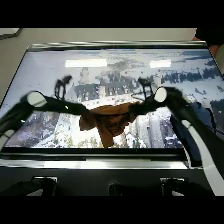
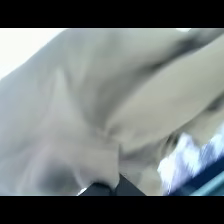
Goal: Fold the shirts.
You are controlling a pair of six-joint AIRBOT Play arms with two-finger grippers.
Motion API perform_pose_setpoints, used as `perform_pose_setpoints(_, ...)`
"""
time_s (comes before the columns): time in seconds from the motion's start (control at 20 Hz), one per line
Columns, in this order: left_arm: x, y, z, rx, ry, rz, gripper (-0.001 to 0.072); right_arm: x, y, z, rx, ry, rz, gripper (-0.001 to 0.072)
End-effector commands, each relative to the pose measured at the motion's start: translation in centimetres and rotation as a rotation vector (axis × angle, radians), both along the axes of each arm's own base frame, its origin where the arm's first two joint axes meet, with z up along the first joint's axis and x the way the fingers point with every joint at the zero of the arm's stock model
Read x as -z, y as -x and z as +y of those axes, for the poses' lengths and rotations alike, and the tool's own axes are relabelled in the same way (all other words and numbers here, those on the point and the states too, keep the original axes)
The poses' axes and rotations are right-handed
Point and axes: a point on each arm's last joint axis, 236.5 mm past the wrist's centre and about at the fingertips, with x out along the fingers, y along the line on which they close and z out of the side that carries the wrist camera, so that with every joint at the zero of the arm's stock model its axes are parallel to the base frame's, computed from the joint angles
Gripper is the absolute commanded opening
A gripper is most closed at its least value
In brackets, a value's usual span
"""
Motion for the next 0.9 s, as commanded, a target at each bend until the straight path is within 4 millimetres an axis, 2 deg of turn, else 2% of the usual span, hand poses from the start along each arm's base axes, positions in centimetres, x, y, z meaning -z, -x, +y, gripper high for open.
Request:
perform_pose_setpoints(0.0, -19.2, -1.0, 1.2, -0.018, 0.051, -0.465, 0.0027, -20.1, -3.1, -4.9, 0.040, 0.124, -0.585, 0.0048)
perform_pose_setpoints(0.05, -26.3, 0.2, 1.6, -0.032, 0.100, -0.624, 0.0027, -28.0, -2.0, -5.6, 0.071, 0.085, -0.786, 0.0048)
perform_pose_setpoints(0.1, -33.8, 2.6, 2.5, -0.049, 0.152, -0.799, 0.0027, -36.3, 0.5, -6.4, 0.104, 0.018, -0.999, 0.0048)
perform_pose_setpoints(0.15, -40.0, 5.6, 3.7, -0.069, 0.196, -0.953, 0.0027, -43.4, 4.1, -7.3, 0.132, -0.048, -1.185, 0.0048)
perform_pose_setpoints(0.2, -45.2, 9.1, 4.9, -0.085, 0.240, -1.092, 0.0027, -48.3, 7.8, -8.2, 0.162, -0.129, -1.307, 0.0048)
perform_pose_setpoints(0.25, -48.9, 12.6, 5.9, -0.093, 0.277, -1.193, 0.0027, -51.7, 11.3, -8.8, 0.182, -0.208, -1.387, 0.0048)
perform_pose_setpoints(0.3, -51.1, 15.3, 6.8, -0.108, 0.320, -1.249, 0.0027, -53.8, 14.3, -9.4, 0.188, -0.268, -1.438, 0.0048)
perform_pose_setpoints(0.35, -52.5, 17.5, 7.6, -0.127, 0.363, -1.293, 0.0027, -54.9, 16.6, -9.8, 0.191, -0.306, -1.462, 0.0048)
perform_pose_setpoints(0.4, -53.7, 19.0, 8.4, -0.148, 0.394, -1.343, 0.0027, -55.2, 17.9, -10.1, 0.197, -0.334, -1.466, 0.0048)
perform_pose_setpoints(0.45, -54.7, 20.0, 9.1, -0.172, 0.421, -1.387, 0.0027, -55.1, 18.7, -10.3, 0.205, -0.352, -1.454, 0.0048)
perform_pose_setpoints(0.55, -55.9, 20.9, 10.3, -0.217, 0.443, -1.451, 0.0027, -54.2, 18.7, -10.3, 0.202, -0.339, -1.415, 0.0048)
perform_pose_setpoints(0.65, -55.7, 20.4, 10.5, -0.228, 0.420, -1.452, 0.0027, -52.8, 17.7, -10.0, 0.206, -0.334, -1.348, 0.0048)
perform_pose_setpoints(0.75, -54.2, 18.1, 10.7, -0.250, 0.333, -1.421, 0.0027, -50.4, 16.1, -9.5, 0.201, -0.300, -1.252, 0.0048)
perform_pose_setpoints(0.8, -52.9, 16.2, 10.9, -0.268, 0.262, -1.391, 0.0028, -48.3, 14.8, -9.1, 0.193, -0.267, -1.172, 0.0048)
perform_pose_setpoints(0.85, -51.1, 14.0, 11.3, -0.295, 0.189, -1.345, 0.0028, -45.3, 13.0, -8.5, 0.183, -0.220, -1.058, 0.0048)
